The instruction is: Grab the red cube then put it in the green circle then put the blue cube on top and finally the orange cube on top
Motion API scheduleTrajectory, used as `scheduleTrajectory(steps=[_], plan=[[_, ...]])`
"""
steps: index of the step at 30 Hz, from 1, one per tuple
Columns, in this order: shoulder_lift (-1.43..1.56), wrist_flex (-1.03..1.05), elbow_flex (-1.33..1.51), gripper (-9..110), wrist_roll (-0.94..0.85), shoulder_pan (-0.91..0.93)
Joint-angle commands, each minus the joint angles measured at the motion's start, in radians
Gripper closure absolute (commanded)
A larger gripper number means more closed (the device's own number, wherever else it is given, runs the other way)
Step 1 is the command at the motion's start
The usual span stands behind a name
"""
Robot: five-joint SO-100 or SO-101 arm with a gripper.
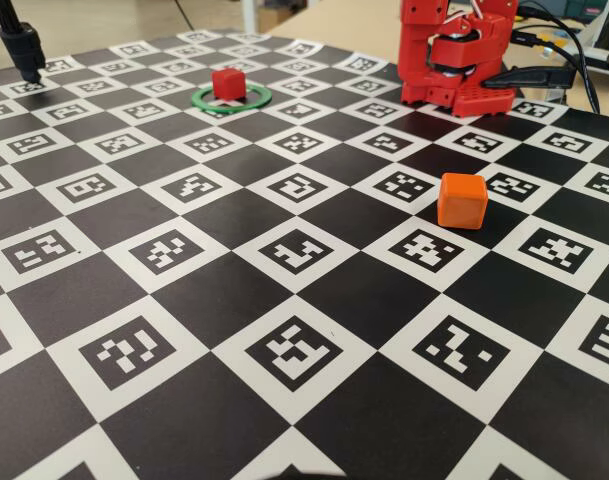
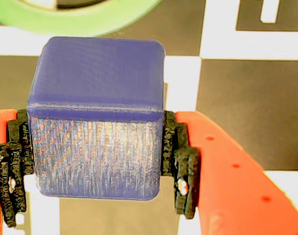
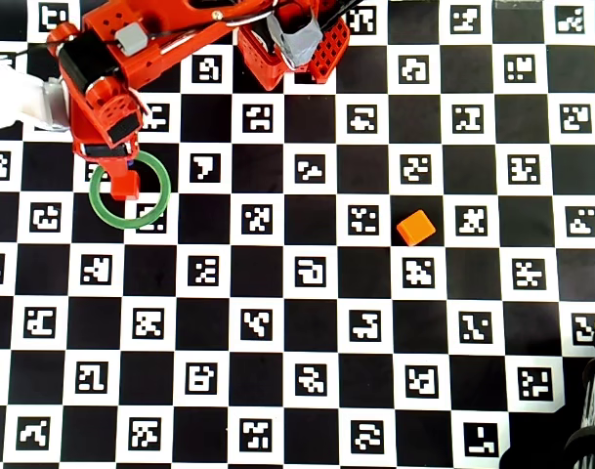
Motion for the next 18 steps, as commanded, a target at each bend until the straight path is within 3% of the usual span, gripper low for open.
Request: scheduleTrajectory(steps=[1, 18], plan=[[0.011, -0.028, -0.003, 98, 0.002, 0.005], [0.078, -0.278, 0.213, 97, -0.008, 0.017]])
